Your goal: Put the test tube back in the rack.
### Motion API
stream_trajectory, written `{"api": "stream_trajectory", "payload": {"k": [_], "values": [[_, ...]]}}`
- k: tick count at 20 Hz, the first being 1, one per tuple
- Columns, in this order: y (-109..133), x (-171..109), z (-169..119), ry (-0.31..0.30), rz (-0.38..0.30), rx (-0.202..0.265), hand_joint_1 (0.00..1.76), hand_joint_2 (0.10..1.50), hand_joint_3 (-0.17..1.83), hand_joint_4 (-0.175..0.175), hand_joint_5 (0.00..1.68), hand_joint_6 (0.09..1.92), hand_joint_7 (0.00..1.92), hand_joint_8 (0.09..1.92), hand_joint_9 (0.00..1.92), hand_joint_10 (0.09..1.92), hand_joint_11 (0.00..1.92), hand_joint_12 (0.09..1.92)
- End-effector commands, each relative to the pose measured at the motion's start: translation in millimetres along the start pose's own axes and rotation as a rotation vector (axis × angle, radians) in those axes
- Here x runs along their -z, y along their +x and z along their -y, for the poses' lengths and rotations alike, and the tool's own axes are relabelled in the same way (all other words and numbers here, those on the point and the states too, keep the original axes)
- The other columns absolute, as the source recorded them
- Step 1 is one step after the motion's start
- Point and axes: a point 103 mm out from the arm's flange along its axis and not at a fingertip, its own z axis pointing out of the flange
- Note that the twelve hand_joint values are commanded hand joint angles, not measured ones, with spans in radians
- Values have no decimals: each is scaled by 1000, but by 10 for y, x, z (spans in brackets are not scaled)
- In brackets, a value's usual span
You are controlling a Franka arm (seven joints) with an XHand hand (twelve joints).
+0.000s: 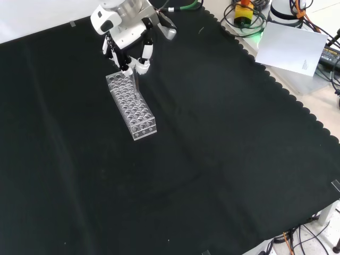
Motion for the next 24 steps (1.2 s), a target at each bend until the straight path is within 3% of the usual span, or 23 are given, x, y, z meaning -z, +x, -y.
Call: {"api": "stream_trajectory", "payload": {"k": [1, 5, 24], "values": [[-16, -29, -36, 20, 7, -1, 1420, 941, 0, -175, 1376, 295, 1742, 346, 1405, 275, 708, 1213], [-13, -28, -39, 19, 10, -4, 1419, 948, 2, -175, 1338, 372, 1752, 323, 1361, 367, 706, 1216], [-30, -100, 17, 52, 9, 9, 1419, 950, 2, -175, 1329, 389, 1755, 321, 1351, 387, 704, 1216]]}}
